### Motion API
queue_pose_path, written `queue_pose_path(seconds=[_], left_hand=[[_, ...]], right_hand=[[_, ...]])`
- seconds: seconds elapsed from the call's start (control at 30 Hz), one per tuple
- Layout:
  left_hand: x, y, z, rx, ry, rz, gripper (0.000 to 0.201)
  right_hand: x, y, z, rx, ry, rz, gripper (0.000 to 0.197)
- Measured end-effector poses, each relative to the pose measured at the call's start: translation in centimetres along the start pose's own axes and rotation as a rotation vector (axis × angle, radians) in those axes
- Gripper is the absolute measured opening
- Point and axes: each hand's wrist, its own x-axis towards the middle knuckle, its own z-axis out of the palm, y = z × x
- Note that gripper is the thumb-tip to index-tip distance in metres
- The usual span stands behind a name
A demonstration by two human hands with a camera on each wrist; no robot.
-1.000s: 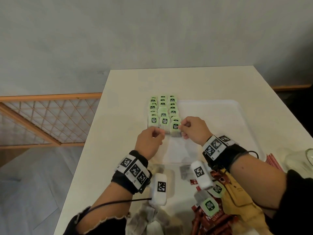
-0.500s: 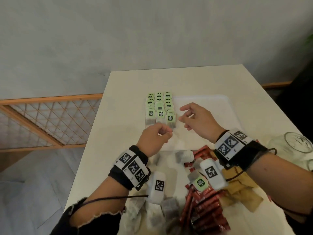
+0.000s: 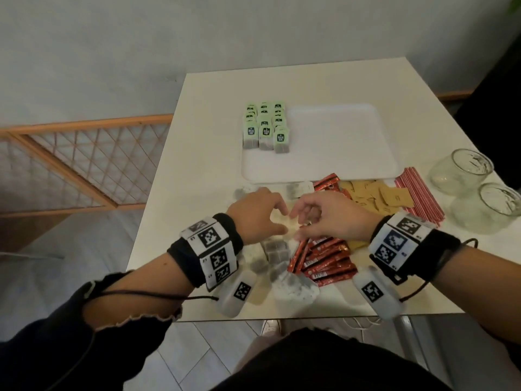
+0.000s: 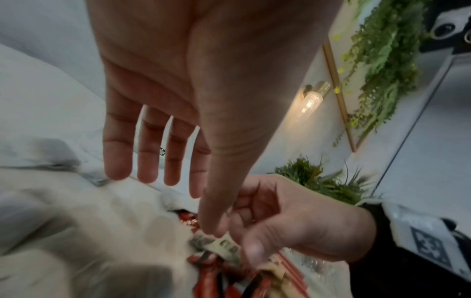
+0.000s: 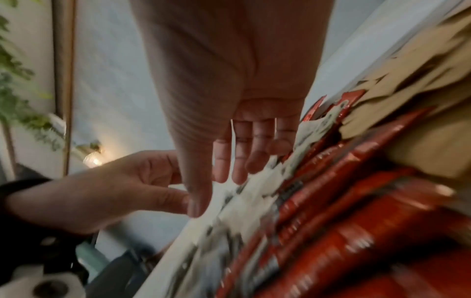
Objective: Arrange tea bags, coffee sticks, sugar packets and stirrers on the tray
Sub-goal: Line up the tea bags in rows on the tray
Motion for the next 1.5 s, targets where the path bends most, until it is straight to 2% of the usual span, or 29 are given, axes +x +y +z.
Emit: queue_pose_path(seconds=[0.13,0.2,0.27,0.33,0.4,0.5,0.57,0.63,0.8,0.97,1.1,1.23,1.4,1.5], left_hand=[[-1.3,-0.7,2.1,0.120,-0.107,-0.010,0.085],[-1.8,-0.7,3.1,0.205,-0.177,0.005,0.111],[-2.0,-0.7,3.8,0.309,-0.224,0.023,0.120],[-1.8,-0.7,4.0,0.327,-0.229,0.013,0.113],[-1.4,-0.8,3.8,0.300,-0.213,-0.010,0.100],[-1.1,-0.4,3.7,0.295,-0.214,-0.006,0.087],[-0.9,0.1,3.7,0.310,-0.219,0.021,0.080],[-0.6,0.5,3.6,0.312,-0.214,0.035,0.072],[0.3,1.7,3.4,0.361,-0.184,0.061,0.054],[0.9,2.8,3.0,0.343,-0.212,0.057,0.051],[1.1,3.0,2.7,0.341,-0.285,0.017,0.038],[1.4,2.3,2.0,0.210,-0.295,-0.036,0.035],[1.3,0.6,0.2,0.103,-0.257,-0.033,0.042],[1.5,-0.9,-0.7,-0.036,-0.216,-0.074,0.040]], right_hand=[[-1.5,0.2,1.9,-0.184,-0.117,-0.060,0.037],[-1.5,0.7,2.4,-0.268,-0.120,-0.091,0.030],[-1.3,1.0,2.3,-0.367,-0.070,-0.100,0.022],[-1.4,1.1,2.0,-0.444,-0.015,-0.108,0.020],[-1.8,0.6,1.8,-0.427,-0.009,-0.138,0.024],[-2.5,-0.2,2.5,-0.384,-0.125,-0.171,0.036],[-2.9,-0.3,3.5,-0.467,-0.220,-0.165,0.041],[-2.9,-0.2,4.2,-0.549,-0.254,-0.157,0.043],[-2.3,0.0,3.9,-0.608,-0.182,-0.188,0.035],[-1.7,0.8,3.1,-0.572,-0.166,-0.138,0.025],[-1.8,1.0,2.3,-0.410,-0.078,-0.114,0.018],[-1.7,0.7,0.8,-0.232,0.046,-0.113,0.019],[-1.0,1.4,-0.4,0.090,0.284,-0.046,0.029],[-0.8,1.3,-0.9,0.097,0.333,-0.022,0.041]])
